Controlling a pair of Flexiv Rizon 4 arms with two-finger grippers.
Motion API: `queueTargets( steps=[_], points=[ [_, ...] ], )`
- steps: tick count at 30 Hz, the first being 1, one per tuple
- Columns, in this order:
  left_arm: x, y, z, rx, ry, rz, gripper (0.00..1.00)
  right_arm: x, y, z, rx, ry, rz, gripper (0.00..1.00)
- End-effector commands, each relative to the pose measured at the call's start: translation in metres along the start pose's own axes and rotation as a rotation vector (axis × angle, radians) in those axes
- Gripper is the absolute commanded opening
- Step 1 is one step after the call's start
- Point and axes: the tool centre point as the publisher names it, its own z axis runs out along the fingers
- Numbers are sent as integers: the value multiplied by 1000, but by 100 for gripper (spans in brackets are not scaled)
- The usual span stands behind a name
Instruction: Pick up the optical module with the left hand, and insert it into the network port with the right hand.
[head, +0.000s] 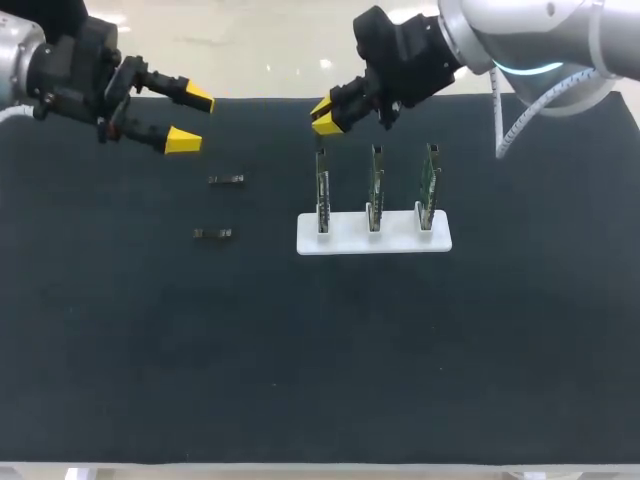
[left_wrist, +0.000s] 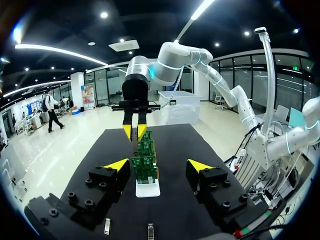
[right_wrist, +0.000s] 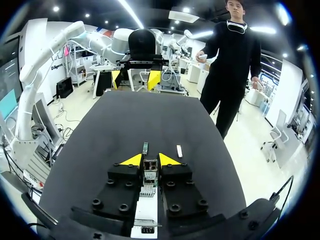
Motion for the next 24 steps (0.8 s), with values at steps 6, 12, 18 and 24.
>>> queueTargets(
  steps=[6,12,18,24],
  points=[
    [0,1,1,1,3,-1,100,-1,2,-3,-4,9,2,0],
    [0,1,1,1,3,-1,100,-2,3,-5,-8,9,4,0],
    [0,1,1,1,3,-1,100,2,2,-5,-8,3,-7,0],
    [0,1,1,1,3,-1,100,3,1,-4,-1,0,-15,0]
  ],
)
